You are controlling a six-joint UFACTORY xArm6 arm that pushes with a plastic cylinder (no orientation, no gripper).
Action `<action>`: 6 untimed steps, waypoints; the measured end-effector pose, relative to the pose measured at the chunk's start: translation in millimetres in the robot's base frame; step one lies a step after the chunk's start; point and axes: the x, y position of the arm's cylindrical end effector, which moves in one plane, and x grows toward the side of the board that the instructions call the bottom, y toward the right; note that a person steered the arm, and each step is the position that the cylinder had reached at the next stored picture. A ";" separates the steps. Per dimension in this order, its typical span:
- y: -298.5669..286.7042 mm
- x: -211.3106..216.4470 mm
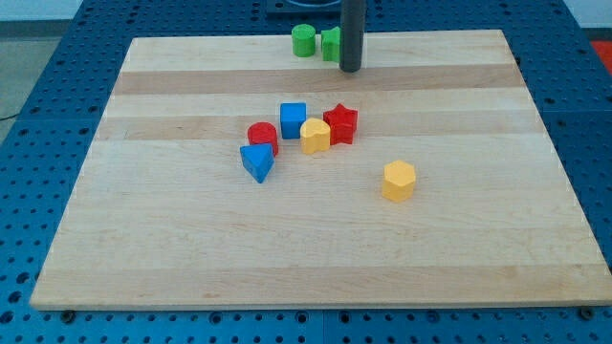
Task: Move the green star into the green circle
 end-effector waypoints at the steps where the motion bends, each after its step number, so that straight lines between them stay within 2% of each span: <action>1: 13.0 -5.3; 3: -28.8 -26.6; 4: -29.3 -26.6; 5: -42.8 -0.5; 6: -110.9 3.5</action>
